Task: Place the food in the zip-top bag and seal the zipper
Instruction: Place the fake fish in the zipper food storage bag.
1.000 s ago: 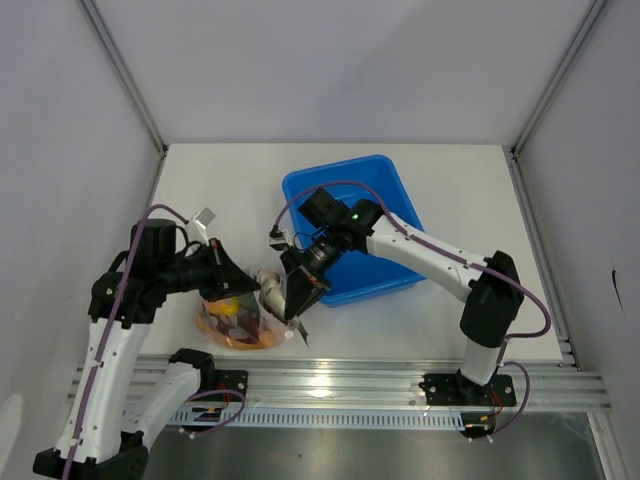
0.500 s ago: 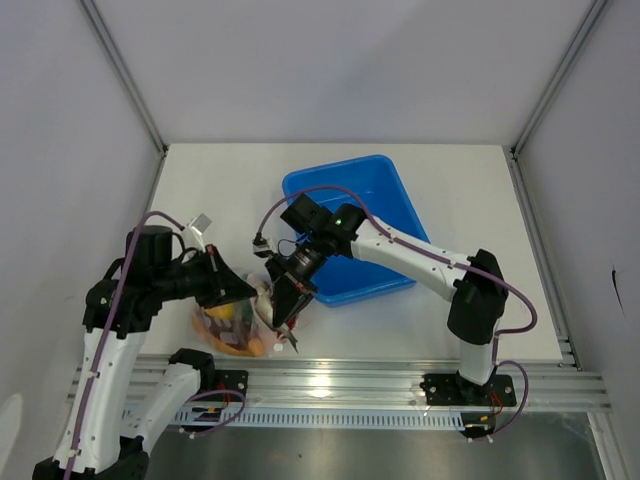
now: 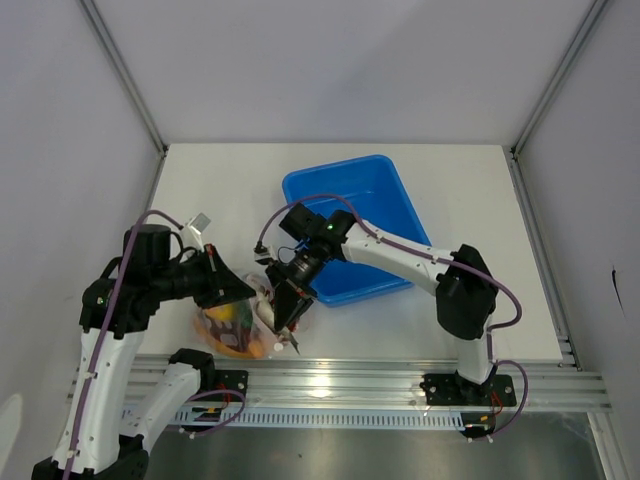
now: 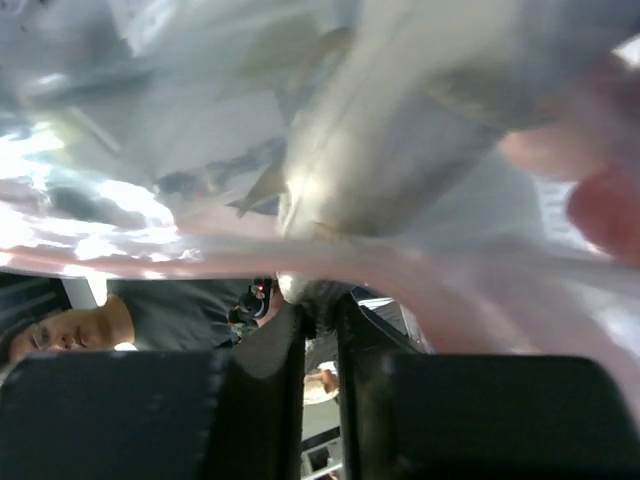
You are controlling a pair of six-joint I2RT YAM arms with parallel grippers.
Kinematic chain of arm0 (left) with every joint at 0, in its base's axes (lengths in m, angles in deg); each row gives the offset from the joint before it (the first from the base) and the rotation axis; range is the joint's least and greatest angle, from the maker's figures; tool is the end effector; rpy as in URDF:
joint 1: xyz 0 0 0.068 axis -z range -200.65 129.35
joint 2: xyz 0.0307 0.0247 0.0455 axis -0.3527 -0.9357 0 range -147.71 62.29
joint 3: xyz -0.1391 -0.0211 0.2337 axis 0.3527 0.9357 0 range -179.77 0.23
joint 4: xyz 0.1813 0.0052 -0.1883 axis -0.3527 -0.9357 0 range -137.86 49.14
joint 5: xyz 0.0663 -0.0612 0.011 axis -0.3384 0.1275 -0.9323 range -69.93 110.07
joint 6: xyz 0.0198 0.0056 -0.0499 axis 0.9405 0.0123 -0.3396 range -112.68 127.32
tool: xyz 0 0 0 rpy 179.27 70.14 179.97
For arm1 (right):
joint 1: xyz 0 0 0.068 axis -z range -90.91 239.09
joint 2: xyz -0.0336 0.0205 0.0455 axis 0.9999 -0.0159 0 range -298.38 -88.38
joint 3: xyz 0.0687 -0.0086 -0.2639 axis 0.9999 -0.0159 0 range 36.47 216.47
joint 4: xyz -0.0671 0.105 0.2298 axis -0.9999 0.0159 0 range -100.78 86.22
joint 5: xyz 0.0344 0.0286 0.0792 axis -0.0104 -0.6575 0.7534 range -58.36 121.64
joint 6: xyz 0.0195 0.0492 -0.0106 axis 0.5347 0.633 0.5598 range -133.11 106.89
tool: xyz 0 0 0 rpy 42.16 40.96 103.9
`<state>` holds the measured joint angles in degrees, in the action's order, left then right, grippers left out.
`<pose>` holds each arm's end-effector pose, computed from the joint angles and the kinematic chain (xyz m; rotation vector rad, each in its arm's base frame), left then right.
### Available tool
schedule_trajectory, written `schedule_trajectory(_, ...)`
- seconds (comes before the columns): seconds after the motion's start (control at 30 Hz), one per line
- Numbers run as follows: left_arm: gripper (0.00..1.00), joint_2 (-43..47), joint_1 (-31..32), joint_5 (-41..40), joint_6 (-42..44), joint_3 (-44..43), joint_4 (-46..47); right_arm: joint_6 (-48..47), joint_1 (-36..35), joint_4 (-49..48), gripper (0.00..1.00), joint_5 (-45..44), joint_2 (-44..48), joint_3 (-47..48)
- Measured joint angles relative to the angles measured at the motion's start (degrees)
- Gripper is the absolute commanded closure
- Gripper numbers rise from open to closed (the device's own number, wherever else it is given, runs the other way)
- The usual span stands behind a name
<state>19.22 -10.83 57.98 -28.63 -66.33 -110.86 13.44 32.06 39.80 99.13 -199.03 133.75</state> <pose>0.0930 -0.0383 0.3724 -0.2267 2.4608 -1.1546 0.1922 0.3566 0.2834 0.9224 -2.0699 -1.4605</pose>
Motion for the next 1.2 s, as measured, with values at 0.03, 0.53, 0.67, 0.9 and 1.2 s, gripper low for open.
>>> schedule_trajectory(0.03, 0.99, 0.04, 0.0, 0.0, 0.0, 0.0, -0.11, -0.22, 0.22, 0.02, 0.8, -0.15, -0.24, -0.33)
schedule_trajectory(0.53, 1.0, 0.59, 0.0, 0.26, -0.13, 0.0, 0.24, 4.2, 3.56, -2.01, 0.66, -13.31, -6.82, 7.3)
schedule_trajectory(0.67, 0.99, 0.59, 0.0, 0.63, -0.2, 0.0, 0.46, 7.89, 3.72, -5.66, 0.51, -16.61, -6.82, 8.24)
schedule_trajectory(0.9, 0.99, 0.17, 0.0, 1.36, -0.22, 0.0, 0.79, 6.84, 4.96, -1.36, 0.34, -22.23, -4.68, 10.38)
schedule_trajectory(1.2, 0.99, -1.27, 0.0, 1.79, -0.2, 0.0, 1.44, 3.56, 10.84, 6.12, 0.41, -32.22, 8.87, 5.62)
